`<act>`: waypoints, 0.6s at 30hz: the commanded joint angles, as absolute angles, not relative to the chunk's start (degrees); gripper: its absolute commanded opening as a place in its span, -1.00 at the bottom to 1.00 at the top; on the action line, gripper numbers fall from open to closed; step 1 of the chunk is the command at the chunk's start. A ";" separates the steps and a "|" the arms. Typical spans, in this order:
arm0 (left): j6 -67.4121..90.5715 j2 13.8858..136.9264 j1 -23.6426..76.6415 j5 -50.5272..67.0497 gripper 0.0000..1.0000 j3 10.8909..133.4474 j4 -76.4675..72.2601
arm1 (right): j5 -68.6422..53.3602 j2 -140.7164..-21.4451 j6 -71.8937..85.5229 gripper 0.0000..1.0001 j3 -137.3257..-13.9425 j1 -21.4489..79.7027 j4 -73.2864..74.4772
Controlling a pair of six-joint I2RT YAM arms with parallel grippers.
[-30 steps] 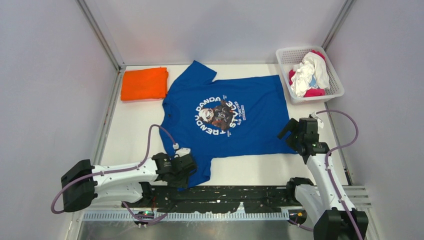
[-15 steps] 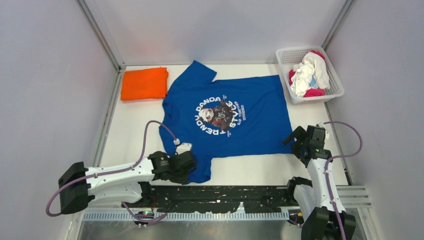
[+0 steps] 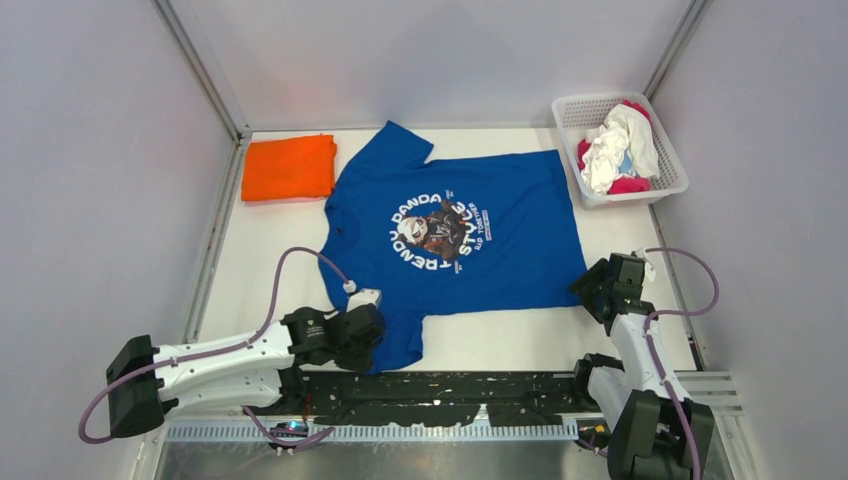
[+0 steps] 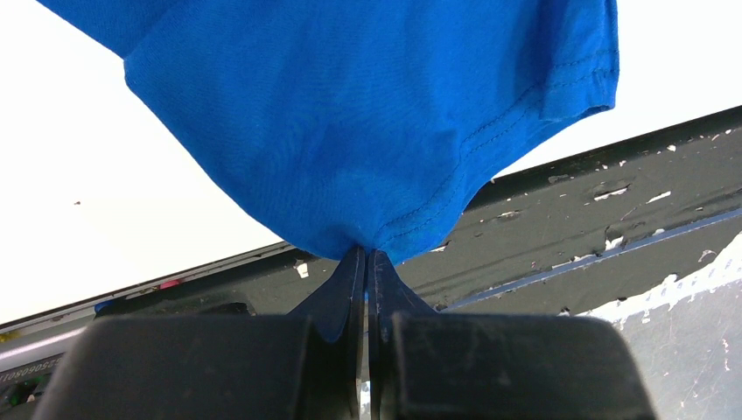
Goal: Fold and stack the t-shirts
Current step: Grab the side of the flattened tshirt closest away from the robot with both arms
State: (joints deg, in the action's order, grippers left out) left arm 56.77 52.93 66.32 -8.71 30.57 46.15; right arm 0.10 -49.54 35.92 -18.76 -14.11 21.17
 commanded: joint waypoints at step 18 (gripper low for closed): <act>65.87 44.21 68.62 -1.36 -1.00 27.48 49.83 | 6.71 -44.25 36.37 -0.90 -19.70 -14.36 27.41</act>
